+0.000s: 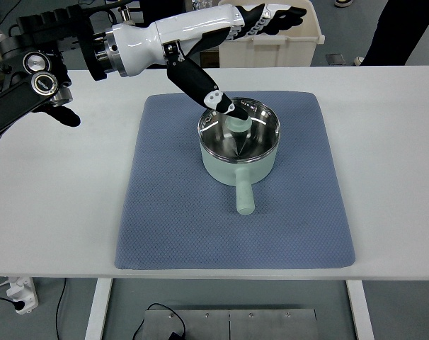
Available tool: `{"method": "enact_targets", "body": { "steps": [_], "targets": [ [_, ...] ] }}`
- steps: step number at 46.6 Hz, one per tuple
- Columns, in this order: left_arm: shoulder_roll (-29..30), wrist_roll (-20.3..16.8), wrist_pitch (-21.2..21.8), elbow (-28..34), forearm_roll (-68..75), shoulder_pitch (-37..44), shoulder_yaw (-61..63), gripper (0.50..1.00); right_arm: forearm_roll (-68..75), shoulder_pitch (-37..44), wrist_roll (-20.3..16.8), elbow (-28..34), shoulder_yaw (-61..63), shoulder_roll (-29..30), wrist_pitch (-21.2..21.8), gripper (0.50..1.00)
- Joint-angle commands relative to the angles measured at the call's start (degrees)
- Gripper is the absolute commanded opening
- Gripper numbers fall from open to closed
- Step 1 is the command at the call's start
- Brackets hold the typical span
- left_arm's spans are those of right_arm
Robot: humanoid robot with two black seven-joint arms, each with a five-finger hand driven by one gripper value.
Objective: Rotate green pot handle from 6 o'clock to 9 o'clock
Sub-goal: 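Lower the left hand onto the saucepan rim and handle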
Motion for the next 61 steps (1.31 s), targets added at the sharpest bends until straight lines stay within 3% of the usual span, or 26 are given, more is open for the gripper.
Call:
{"method": "enact_targets", "body": {
  "steps": [1,24,61],
  "targets": [
    [-1.22,0.68,-1.83,0.03,2.92,-0.14,-0.02,1.000,0.00,-0.01,0.01,0.00,0.00,0.00,0.00,1.000],
    [-4.30,0.68,-11.59,-0.06,13.47,-1.81,4.02,1.000,0.00,-0.01,0.01,0.00,0.00,0.00,0.00,1.000],
    [-8.51,0.15,-12.66,1.87,25.87,-6.21,16.86,1.000,0.00,-0.01,0.01,0.00,0.00,0.00,0.00,1.000]
  ]
}}
